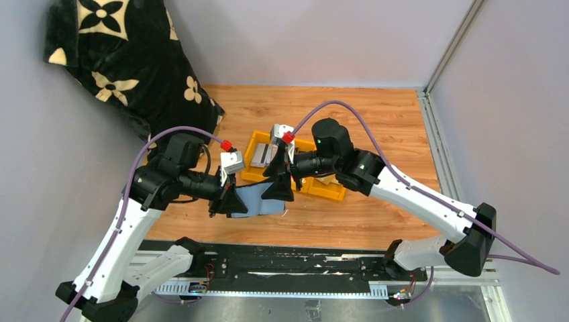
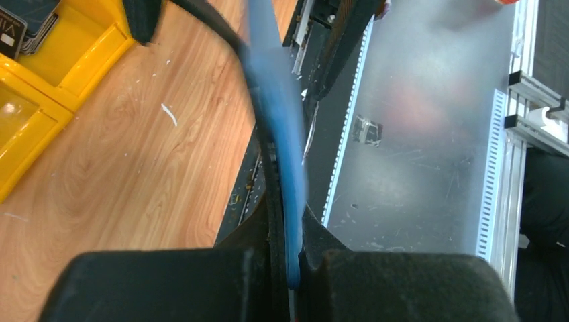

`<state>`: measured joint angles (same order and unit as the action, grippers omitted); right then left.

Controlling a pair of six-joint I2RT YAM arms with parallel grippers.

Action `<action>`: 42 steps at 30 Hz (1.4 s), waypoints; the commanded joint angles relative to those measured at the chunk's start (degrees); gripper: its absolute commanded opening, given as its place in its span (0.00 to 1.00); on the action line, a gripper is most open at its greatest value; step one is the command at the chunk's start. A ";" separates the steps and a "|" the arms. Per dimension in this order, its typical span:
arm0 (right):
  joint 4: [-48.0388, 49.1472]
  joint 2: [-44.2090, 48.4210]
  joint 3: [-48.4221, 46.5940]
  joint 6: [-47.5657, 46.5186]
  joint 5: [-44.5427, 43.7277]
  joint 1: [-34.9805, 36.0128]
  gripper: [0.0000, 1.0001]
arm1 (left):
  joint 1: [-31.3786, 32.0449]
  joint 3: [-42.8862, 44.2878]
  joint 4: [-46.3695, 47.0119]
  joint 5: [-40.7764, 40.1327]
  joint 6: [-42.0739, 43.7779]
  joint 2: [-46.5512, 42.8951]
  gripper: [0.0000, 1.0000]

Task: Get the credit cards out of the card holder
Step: Place the card holder at the center of the board, then reset both arms

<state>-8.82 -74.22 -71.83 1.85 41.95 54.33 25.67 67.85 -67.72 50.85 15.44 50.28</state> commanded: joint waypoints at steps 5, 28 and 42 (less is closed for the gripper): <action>-0.69 -0.21 1.45 3.47 -2.52 0.69 0.05 | 1.22 5.11 -3.66 -10.18 10.45 4.00 0.19; 2.40 -16.08 14.05 32.03 -40.71 2.71 0.47 | 1.22 -1.39 -3.73 -33.83 23.07 3.01 1.00; -16.06 14.35 20.13 21.52 -67.59 -8.46 0.81 | -25.04 -9.92 20.77 -35.60 15.41 5.55 1.00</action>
<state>-18.57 -66.48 -55.53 26.74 -15.57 54.59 7.07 61.82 -58.94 13.23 34.63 53.98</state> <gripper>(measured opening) 0.804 0.996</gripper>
